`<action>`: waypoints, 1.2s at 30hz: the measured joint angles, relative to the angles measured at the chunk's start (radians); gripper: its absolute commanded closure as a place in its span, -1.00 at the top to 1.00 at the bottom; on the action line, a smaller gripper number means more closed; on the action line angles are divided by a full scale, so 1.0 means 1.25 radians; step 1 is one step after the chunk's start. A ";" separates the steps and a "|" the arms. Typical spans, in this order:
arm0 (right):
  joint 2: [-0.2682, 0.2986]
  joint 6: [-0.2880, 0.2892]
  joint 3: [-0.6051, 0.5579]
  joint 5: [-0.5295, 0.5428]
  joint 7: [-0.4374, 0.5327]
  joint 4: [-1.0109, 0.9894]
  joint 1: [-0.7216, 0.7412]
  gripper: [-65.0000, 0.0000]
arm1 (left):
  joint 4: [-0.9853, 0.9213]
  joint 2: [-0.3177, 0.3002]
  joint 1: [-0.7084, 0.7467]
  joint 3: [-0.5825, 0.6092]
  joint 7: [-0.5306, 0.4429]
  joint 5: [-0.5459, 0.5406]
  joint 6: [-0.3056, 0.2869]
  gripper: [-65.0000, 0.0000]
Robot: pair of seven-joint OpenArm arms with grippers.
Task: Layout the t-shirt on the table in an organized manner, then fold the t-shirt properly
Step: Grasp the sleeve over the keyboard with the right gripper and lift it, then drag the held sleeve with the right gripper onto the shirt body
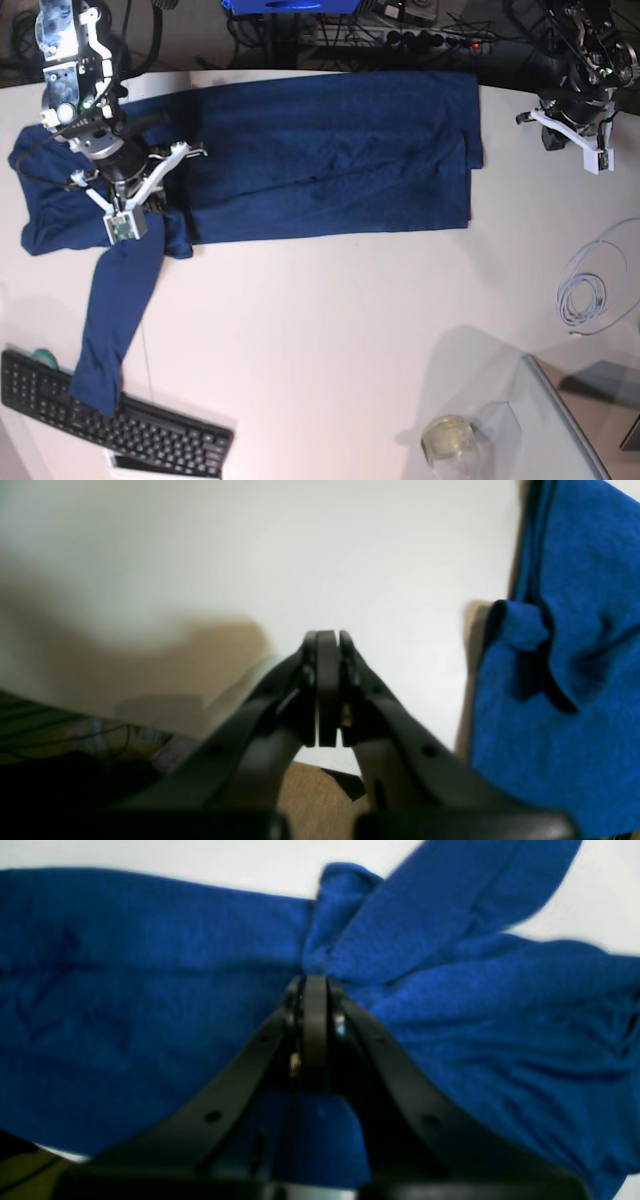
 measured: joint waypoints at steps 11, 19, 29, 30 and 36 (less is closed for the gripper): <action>0.001 0.000 0.002 0.002 0.008 -0.026 -0.044 -0.73 | 0.000 0.000 -0.001 0.000 0.000 0.000 0.000 -1.00; 0.001 -0.001 0.002 0.005 -0.002 0.019 -0.028 -0.24 | 0.000 -0.001 -0.001 0.000 0.000 0.000 0.000 -1.00; 0.006 -0.009 0.132 -0.003 -0.033 -0.527 0.493 -0.21 | 0.000 -0.001 0.005 -0.004 -0.001 0.000 0.000 -1.00; 0.011 -0.011 0.141 -0.005 -0.011 -0.608 0.532 -0.21 | 0.000 0.000 0.007 -0.004 0.001 0.002 0.000 -1.00; 0.045 -0.006 0.121 -0.003 0.151 -0.948 0.652 -0.21 | -0.001 0.000 0.007 -0.006 -0.001 0.000 0.002 -1.00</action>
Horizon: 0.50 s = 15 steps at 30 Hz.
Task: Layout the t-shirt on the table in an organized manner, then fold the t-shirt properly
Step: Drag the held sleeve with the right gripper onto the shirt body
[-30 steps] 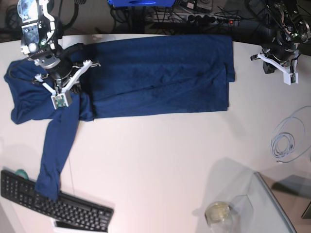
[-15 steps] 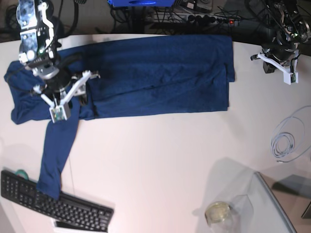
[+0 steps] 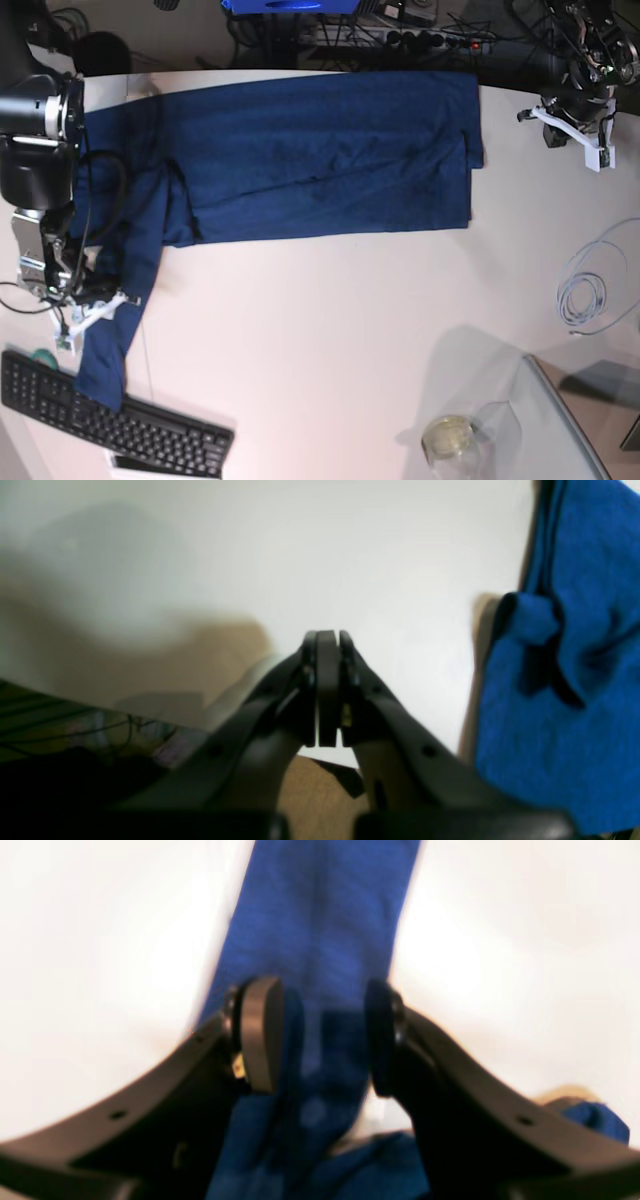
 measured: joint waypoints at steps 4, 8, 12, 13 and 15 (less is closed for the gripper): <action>0.005 -0.001 -0.021 -0.001 0.073 -0.063 0.000 -0.21 | 0.000 0.000 0.000 0.001 0.000 0.000 0.000 -1.00; 0.009 0.001 -0.023 0.001 0.107 -0.066 -0.011 -0.21 | 0.000 0.001 -0.003 0.002 0.000 0.000 0.001 -1.00; 0.026 0.000 -0.021 0.001 0.104 -0.067 -0.015 -0.21 | -0.002 0.001 -0.003 0.002 0.000 0.000 0.001 -1.00; 0.026 0.000 -0.021 0.001 0.104 -0.067 -0.015 -0.21 | -0.007 0.001 -0.003 0.002 0.000 0.000 0.001 -1.00; 0.022 0.000 -0.021 0.002 0.110 -0.084 -0.011 -0.21 | -0.015 0.002 -0.005 0.002 0.001 0.000 0.001 -1.00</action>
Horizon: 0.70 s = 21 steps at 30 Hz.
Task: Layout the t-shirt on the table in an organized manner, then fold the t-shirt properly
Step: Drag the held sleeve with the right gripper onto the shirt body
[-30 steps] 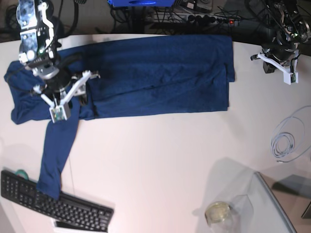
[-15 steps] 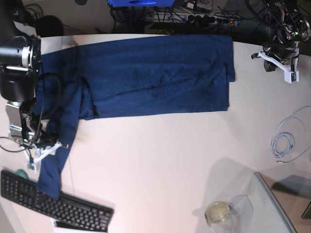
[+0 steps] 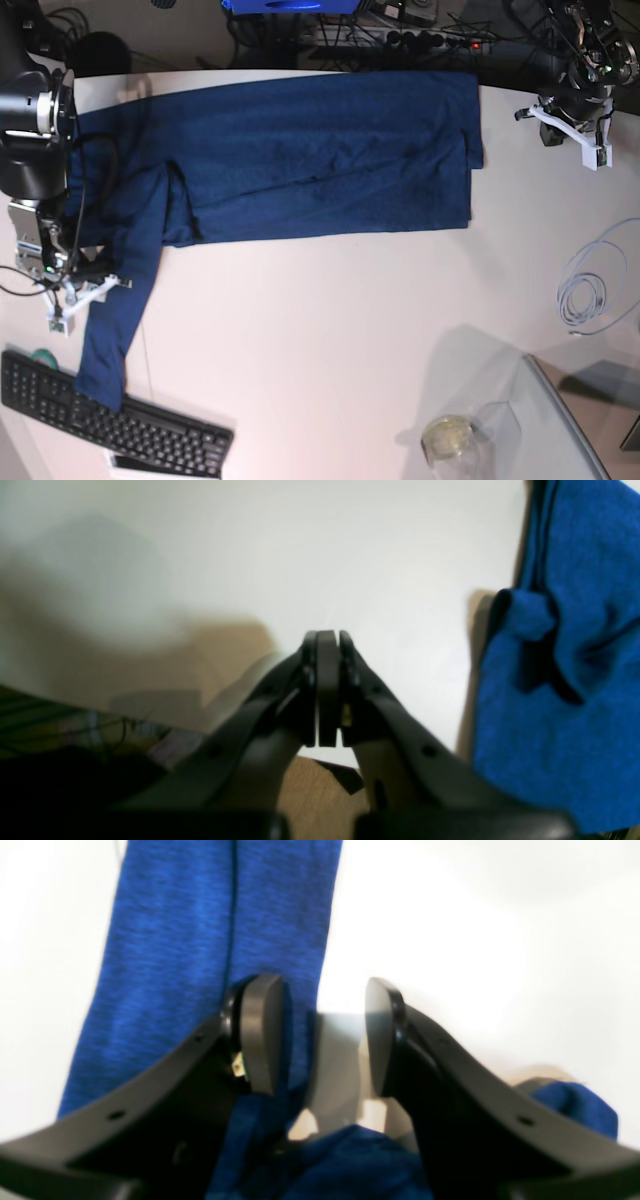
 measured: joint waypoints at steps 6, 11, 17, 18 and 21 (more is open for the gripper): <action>-0.003 -0.001 0.000 -0.001 0.025 -0.032 0.009 -0.56 | -0.001 0.000 0.000 0.001 0.000 0.000 0.000 -1.00; -0.003 0.000 0.000 0.001 0.009 -0.012 0.002 -0.97 | 0.002 0.000 0.005 0.000 -0.001 0.000 0.000 -1.00; -0.014 0.002 -0.002 -0.004 -0.083 0.255 -0.138 -1.00 | 0.002 -0.015 0.017 -0.001 0.000 -0.001 -0.003 -1.00; -0.018 -0.003 -0.002 -0.004 -0.117 0.329 -0.168 -1.00 | 0.000 -0.021 0.020 -0.003 0.000 0.000 -0.003 -1.00; -0.044 -0.001 -0.003 -0.001 -0.172 0.556 -0.255 -1.00 | -0.004 -0.026 0.018 -0.005 -0.001 0.001 0.003 -1.00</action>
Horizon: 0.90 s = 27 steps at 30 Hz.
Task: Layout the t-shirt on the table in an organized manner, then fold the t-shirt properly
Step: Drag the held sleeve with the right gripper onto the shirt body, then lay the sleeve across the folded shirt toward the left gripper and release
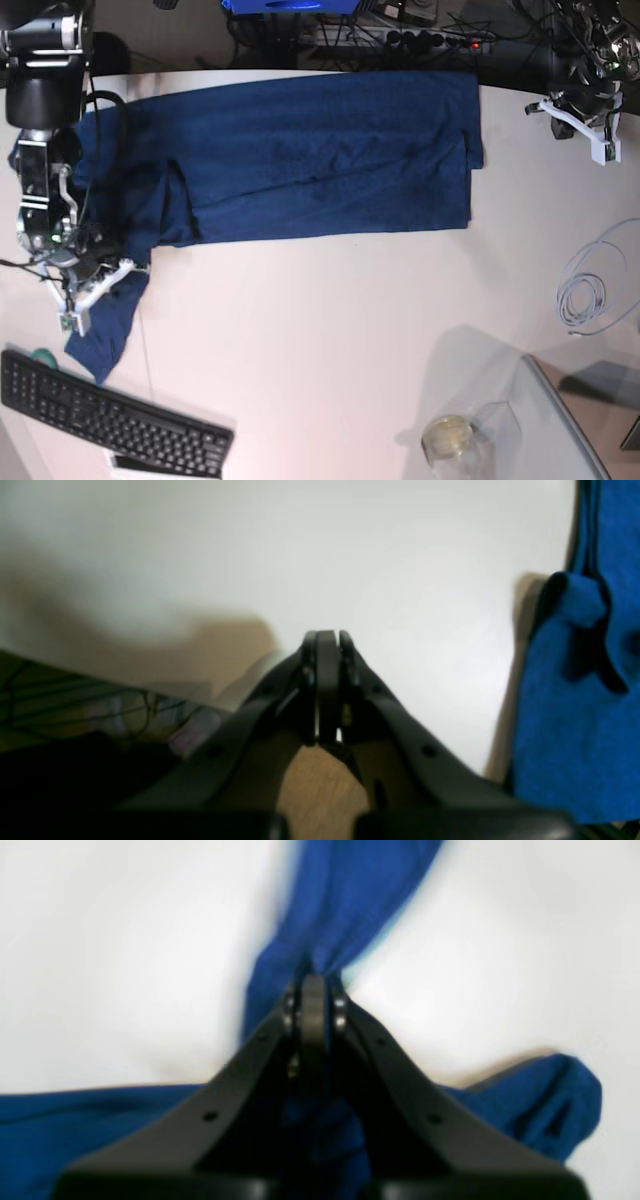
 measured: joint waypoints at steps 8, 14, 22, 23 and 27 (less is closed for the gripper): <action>-0.108 0.005 -0.003 0.000 -0.132 0.367 -0.183 -1.00 | 0.000 0.004 -0.002 0.005 0.001 -0.001 -0.002 -1.00; -0.121 0.030 -0.163 0.002 -0.141 0.504 -0.269 -1.00 | 0.000 0.004 -0.002 0.004 0.001 -0.001 -0.002 -1.00; -0.124 0.031 -0.331 -0.002 -0.135 0.464 -0.264 -1.00 | 0.003 0.003 0.018 0.004 0.001 0.000 -0.005 -1.00; -0.123 0.031 -0.346 -0.002 -0.138 0.453 -0.267 -1.00 | 0.003 0.002 0.018 0.003 0.001 0.002 -0.005 -1.00; -0.123 0.031 -0.388 -0.003 -0.140 0.430 -0.270 -1.00 | 0.003 -0.012 0.040 0.003 -0.003 -0.001 -0.008 -1.00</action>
